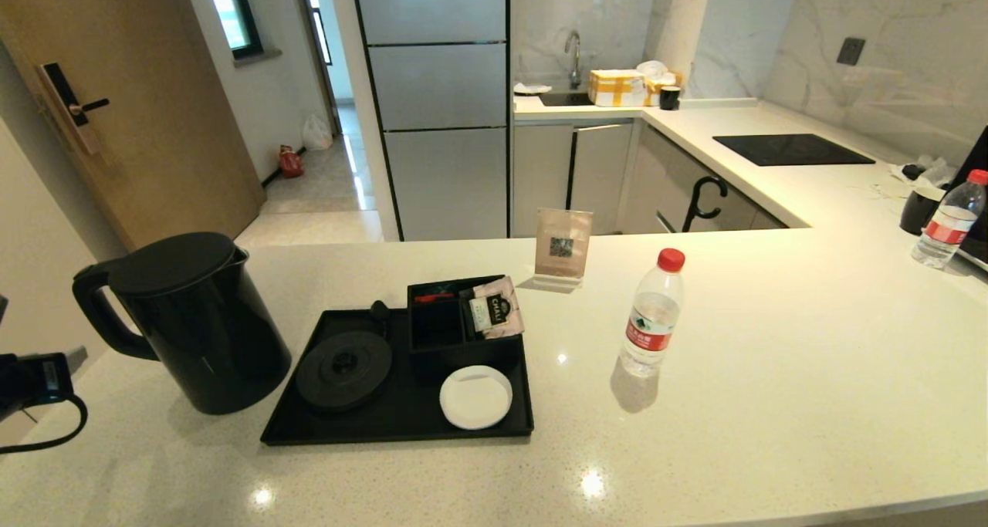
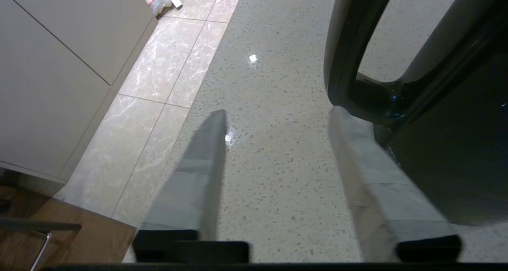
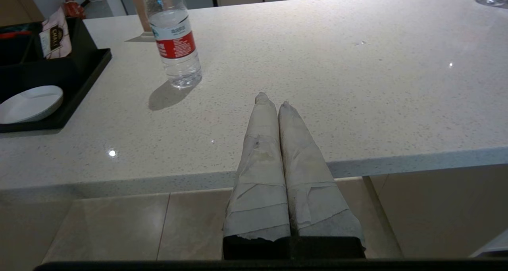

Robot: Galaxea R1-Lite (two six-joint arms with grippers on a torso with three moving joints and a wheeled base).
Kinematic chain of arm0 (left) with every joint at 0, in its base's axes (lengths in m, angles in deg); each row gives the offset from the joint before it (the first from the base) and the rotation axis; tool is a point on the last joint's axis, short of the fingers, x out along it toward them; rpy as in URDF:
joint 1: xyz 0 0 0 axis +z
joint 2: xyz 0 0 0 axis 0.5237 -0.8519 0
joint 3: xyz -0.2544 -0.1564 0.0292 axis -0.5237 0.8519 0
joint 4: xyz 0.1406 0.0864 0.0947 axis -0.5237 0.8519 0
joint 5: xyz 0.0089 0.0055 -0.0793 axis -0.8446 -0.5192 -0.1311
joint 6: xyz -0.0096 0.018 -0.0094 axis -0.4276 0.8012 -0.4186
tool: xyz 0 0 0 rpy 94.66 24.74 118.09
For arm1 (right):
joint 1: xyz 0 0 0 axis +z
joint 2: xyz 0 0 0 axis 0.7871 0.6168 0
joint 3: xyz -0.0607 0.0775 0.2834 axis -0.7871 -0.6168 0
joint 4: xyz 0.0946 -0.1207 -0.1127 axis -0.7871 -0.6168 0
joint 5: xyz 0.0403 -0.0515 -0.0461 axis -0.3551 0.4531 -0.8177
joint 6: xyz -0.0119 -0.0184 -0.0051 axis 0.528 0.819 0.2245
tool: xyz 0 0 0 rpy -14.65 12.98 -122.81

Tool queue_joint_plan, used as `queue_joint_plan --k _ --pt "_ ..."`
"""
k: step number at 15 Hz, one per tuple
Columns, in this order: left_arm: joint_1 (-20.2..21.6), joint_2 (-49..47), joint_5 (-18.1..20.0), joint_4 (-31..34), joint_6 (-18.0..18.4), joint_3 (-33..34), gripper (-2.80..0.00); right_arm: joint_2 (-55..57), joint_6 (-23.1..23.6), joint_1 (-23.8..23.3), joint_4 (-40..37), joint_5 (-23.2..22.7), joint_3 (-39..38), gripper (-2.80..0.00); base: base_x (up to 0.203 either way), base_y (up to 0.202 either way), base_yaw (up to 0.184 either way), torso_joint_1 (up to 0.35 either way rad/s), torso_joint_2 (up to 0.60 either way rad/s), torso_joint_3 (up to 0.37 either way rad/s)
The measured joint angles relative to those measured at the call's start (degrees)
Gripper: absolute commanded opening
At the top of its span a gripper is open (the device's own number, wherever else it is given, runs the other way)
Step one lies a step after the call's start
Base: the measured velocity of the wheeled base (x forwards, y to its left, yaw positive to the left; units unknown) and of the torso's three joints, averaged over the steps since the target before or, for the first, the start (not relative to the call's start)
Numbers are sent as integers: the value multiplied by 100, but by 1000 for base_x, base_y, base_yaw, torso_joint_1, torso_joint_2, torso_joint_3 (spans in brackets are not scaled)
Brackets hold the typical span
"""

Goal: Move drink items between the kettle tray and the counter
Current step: Return the kettle to its original position

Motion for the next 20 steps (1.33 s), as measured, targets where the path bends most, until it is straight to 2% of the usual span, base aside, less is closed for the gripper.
queue_joint_plan --k 6,16,17,20 --pt "-161 36 22 0 2 -1 0 0 2 0 0 -5 0 -280 0 0 0 0 0 0" --pt "-371 -395 -27 -24 -42 -552 0 0 0 -2 -2 -1 0 -280 0 0 0 0 0 0" --pt "-375 -440 -27 -133 -34 -572 0 0 0 0 0 -3 0 -280 0 0 0 0 0 0" --pt "-393 -964 -44 -1204 1 -625 0 0 2 0 -2 -4 0 -280 0 0 0 0 0 0"
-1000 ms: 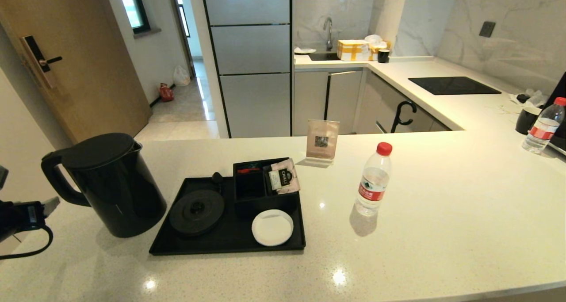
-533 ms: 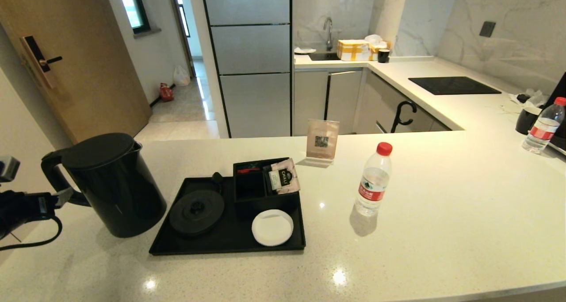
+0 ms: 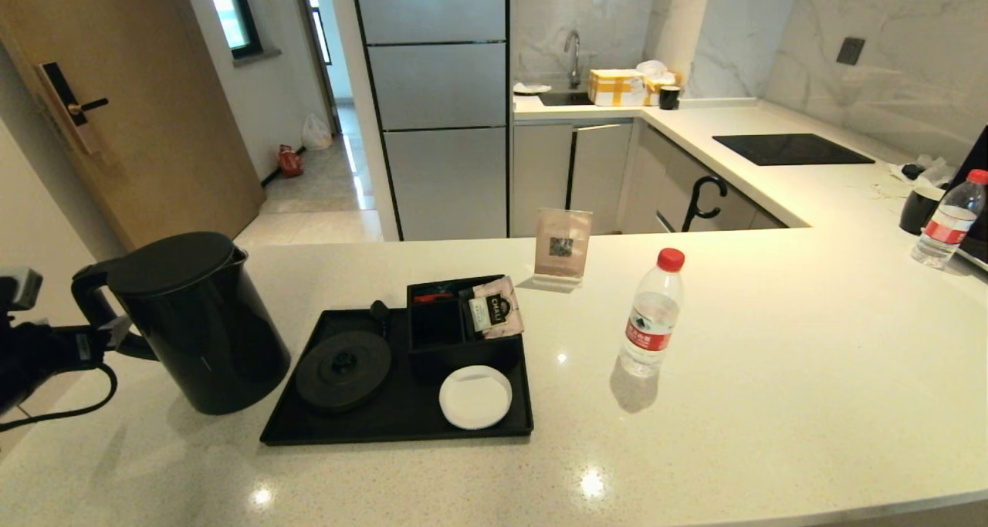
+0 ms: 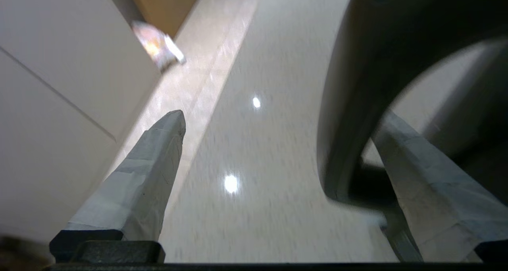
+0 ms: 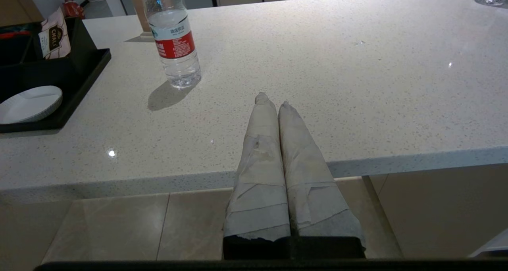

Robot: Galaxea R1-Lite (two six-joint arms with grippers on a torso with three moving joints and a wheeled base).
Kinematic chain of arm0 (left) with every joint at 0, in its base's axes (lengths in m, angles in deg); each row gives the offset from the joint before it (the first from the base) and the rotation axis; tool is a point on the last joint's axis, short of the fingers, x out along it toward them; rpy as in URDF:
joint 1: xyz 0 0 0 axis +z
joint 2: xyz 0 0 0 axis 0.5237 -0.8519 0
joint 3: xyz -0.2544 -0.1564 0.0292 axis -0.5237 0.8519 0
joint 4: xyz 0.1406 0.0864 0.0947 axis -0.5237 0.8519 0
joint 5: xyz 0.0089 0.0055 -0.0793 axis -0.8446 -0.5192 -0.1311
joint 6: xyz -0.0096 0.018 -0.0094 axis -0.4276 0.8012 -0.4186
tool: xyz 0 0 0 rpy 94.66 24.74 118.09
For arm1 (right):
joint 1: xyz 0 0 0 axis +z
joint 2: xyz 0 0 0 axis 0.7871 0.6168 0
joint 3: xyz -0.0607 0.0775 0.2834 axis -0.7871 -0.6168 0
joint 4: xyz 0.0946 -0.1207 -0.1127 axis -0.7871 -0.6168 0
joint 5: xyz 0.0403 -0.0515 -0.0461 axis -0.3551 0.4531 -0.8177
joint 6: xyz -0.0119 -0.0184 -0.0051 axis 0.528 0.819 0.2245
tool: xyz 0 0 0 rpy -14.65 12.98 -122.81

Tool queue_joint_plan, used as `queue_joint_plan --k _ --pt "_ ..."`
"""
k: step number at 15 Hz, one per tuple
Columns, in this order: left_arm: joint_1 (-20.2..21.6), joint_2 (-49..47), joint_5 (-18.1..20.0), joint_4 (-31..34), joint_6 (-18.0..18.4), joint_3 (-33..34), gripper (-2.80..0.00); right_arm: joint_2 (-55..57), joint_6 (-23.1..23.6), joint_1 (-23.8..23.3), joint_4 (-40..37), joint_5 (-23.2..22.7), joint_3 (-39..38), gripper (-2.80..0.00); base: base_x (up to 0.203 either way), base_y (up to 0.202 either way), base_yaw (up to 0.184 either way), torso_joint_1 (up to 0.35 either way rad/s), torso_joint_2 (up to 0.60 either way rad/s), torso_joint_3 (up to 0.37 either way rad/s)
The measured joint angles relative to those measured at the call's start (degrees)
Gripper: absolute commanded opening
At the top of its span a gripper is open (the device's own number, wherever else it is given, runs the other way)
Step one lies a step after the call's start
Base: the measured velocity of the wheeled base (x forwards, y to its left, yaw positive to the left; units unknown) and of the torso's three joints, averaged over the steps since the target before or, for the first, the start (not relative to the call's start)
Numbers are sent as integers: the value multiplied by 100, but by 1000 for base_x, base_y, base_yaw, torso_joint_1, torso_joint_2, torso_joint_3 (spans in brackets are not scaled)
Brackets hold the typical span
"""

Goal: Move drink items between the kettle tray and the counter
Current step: Return the kettle to its original position

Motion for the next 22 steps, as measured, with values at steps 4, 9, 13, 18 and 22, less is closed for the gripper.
queue_joint_plan --k 4,9,13,18,22 --pt "-197 -466 -38 -574 -10 -133 0 0 -2 0 1 -4 0 -280 0 0 0 0 0 0" --pt "-322 -732 -39 -861 -99 -204 0 0 0 0 2 -1 0 -280 0 0 0 0 0 0" --pt "-411 -832 -228 -932 -263 -316 0 0 -2 0 2 0 0 -280 0 0 0 0 0 0" --pt "-496 -786 -408 -930 -441 -419 -280 0 -2 0 2 7 0 -280 0 0 0 0 0 0" --pt "-622 -709 -418 -876 -484 -404 -280 0 -2 0 2 0 0 -280 0 0 0 0 0 0"
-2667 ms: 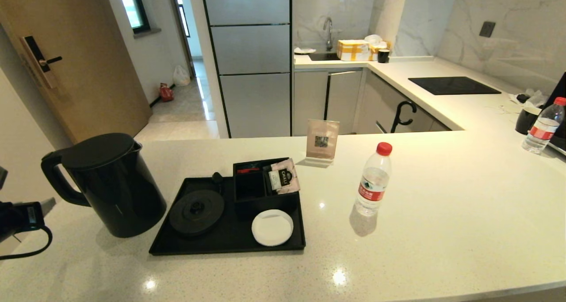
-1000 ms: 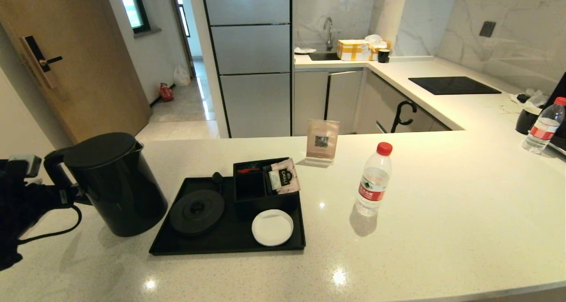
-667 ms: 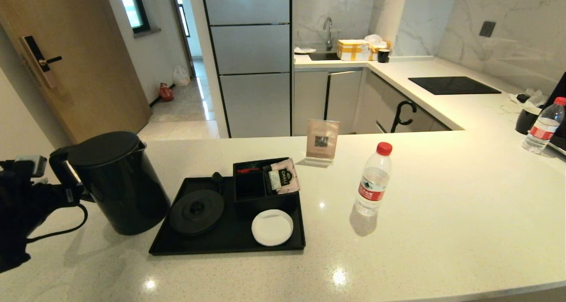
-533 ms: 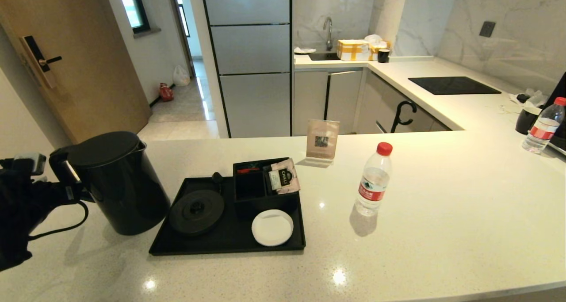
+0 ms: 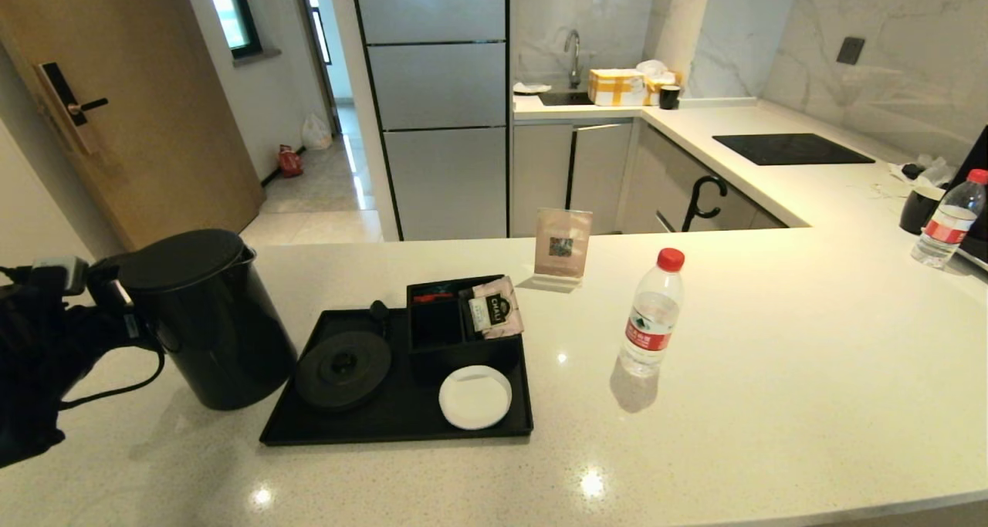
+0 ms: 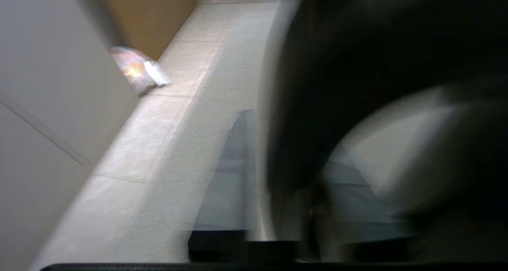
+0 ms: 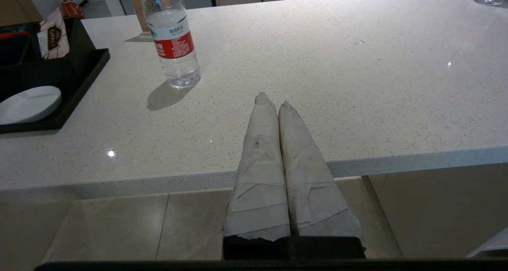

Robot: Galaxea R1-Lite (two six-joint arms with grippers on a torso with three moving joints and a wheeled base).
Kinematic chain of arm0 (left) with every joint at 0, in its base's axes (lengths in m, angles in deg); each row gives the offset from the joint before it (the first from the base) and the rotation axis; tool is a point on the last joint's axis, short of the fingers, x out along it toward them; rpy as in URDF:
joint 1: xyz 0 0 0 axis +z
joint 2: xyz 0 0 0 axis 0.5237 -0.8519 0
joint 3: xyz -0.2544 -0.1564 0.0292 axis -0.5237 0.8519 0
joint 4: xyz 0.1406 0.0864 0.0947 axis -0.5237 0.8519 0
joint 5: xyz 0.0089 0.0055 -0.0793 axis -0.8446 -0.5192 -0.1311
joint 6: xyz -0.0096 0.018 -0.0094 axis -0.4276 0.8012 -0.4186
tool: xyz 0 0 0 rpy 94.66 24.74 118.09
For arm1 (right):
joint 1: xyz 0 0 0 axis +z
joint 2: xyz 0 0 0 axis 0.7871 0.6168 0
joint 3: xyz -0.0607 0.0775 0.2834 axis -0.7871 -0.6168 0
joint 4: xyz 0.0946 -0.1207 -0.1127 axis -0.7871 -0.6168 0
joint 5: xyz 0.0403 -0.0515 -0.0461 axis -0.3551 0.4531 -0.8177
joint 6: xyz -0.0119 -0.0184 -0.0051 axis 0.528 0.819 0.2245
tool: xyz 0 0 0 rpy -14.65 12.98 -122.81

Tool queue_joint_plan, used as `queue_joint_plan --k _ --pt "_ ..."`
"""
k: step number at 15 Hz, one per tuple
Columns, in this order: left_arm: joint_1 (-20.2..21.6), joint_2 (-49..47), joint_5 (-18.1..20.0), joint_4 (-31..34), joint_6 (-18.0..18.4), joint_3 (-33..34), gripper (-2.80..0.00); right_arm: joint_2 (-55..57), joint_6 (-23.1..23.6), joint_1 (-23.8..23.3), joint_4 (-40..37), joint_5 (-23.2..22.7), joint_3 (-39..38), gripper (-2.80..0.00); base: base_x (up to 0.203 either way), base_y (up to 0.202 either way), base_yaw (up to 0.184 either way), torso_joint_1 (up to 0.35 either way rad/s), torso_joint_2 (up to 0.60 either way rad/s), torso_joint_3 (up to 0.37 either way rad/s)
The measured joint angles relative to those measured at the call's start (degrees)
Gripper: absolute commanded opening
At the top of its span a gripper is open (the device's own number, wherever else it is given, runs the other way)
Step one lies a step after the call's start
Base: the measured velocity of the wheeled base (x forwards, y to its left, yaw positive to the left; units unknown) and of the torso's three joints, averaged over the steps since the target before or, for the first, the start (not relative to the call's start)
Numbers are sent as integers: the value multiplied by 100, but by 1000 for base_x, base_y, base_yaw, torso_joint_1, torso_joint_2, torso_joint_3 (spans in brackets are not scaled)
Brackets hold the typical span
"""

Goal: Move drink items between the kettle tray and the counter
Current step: Return the kettle to its original position

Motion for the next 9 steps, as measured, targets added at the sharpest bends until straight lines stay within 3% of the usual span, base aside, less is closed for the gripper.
queue_joint_plan --k 6,9 --pt "-198 256 -55 59 -168 160 -280 0 0 0 -2 7 0 -280 0 0 0 0 0 0" --pt "-305 629 -202 393 -292 172 -280 0 0 0 -2 0 0 -280 0 0 0 0 0 0"
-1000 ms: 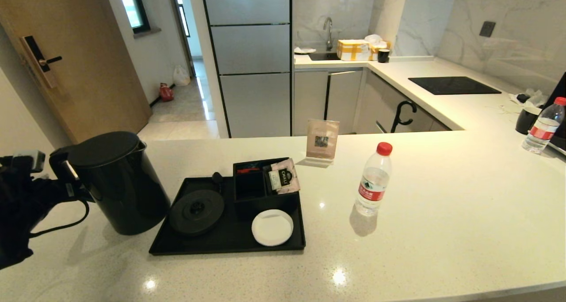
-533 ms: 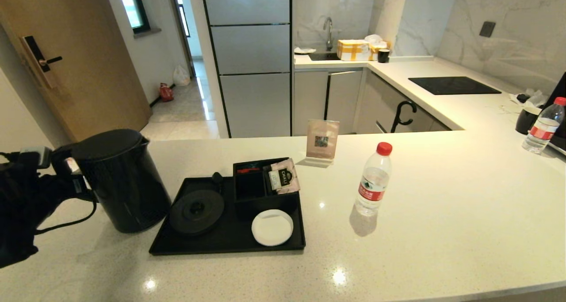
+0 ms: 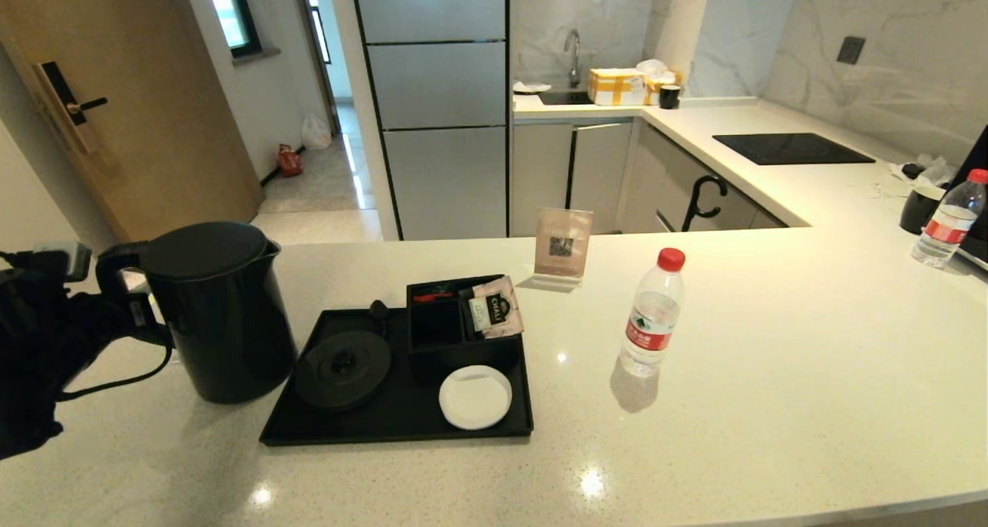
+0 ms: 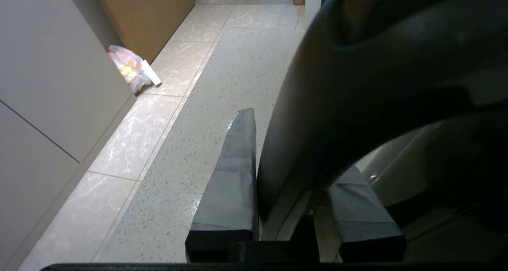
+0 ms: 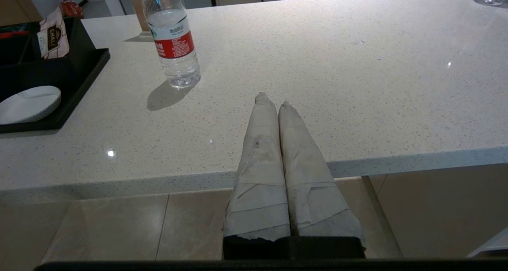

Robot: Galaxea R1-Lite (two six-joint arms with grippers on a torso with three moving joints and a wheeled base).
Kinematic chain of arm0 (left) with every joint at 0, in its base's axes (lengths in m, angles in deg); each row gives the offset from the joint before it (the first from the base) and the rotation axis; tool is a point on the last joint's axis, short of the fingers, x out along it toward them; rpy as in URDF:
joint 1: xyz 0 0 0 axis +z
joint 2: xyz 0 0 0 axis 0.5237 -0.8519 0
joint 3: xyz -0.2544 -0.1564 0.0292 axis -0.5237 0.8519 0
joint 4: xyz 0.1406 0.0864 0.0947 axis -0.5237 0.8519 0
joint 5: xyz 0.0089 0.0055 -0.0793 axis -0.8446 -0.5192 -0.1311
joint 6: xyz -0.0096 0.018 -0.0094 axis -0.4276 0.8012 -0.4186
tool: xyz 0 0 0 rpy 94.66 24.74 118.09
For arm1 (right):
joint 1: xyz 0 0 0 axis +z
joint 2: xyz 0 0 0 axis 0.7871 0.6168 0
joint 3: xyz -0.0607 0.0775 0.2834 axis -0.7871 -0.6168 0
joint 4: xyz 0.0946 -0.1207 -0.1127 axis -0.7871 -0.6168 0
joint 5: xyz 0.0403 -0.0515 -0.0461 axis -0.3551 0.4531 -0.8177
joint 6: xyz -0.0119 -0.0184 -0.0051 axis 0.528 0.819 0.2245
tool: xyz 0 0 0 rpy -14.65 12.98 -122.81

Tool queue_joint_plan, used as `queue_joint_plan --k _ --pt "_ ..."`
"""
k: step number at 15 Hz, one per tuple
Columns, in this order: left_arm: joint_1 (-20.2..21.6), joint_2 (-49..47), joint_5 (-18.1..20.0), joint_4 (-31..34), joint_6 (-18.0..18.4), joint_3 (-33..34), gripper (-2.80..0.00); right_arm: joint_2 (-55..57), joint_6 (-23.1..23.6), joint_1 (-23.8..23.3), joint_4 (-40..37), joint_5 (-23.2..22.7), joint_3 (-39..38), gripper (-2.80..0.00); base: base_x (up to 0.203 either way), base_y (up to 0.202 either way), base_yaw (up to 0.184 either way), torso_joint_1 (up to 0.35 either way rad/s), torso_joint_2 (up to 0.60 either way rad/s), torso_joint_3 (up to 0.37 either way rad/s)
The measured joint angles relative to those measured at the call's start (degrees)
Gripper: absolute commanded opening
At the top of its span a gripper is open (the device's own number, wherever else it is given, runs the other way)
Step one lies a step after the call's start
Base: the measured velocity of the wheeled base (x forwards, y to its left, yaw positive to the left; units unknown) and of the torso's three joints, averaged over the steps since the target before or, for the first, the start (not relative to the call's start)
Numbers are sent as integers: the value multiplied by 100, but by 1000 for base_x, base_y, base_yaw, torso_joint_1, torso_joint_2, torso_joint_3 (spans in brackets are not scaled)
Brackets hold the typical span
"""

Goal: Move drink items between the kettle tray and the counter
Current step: Return the kettle to its original position

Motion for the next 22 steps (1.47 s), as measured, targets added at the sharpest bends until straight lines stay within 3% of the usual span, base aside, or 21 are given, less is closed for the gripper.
queue_joint_plan --k 5,10,13,16,22 --pt "-240 808 -62 753 -210 -77 -280 0 2 0 2 -4 0 -280 0 0 0 0 0 0" --pt "-1217 2025 -259 2263 -273 -218 -280 0 0 0 2 -3 0 -280 0 0 0 0 0 0" --pt "-1403 2291 -296 2460 -271 -244 -280 0 1 0 2 2 0 -280 0 0 0 0 0 0" --pt "-2094 2399 -273 3041 -256 -216 -280 0 0 0 2 0 0 -280 0 0 0 0 0 0" --pt "-2326 1984 -312 2984 -259 -124 -280 0 2 2 0 0 0 -280 0 0 0 0 0 0"
